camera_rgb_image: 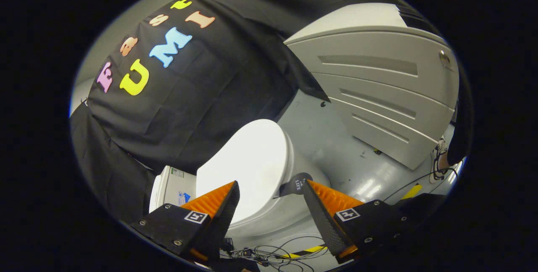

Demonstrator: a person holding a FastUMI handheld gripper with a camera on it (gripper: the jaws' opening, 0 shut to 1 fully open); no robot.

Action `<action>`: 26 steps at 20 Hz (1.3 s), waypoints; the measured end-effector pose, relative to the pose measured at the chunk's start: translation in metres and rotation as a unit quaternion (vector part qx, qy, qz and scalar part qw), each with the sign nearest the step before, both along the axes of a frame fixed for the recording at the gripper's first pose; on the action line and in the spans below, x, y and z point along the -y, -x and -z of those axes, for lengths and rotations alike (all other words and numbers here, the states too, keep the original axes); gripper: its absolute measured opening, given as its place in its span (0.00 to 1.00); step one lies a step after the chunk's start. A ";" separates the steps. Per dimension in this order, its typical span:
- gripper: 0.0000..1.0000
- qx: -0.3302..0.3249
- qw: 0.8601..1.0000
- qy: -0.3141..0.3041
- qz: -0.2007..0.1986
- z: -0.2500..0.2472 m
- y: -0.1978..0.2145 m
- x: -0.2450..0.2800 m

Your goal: Open the toilet lid.

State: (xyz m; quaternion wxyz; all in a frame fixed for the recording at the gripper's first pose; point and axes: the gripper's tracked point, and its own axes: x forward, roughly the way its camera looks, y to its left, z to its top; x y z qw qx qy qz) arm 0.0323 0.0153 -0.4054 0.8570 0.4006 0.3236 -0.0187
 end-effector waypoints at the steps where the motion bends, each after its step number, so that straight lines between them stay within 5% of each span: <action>1: 0.95 -0.016 1.000 -0.001 -0.006 0.016 0.004 -0.002; 13: 0.86 -0.041 0.994 -0.100 -0.001 0.081 -0.025 -0.009; 19: 0.64 -0.021 0.986 -0.166 -0.001 0.088 -0.044 -0.023; 23: 0.36 0.003 0.986 -0.164 -0.018 0.085 -0.045 -0.025; 26: 0.31 0.000 0.986 -0.168 -0.016 0.086 -0.046 -0.023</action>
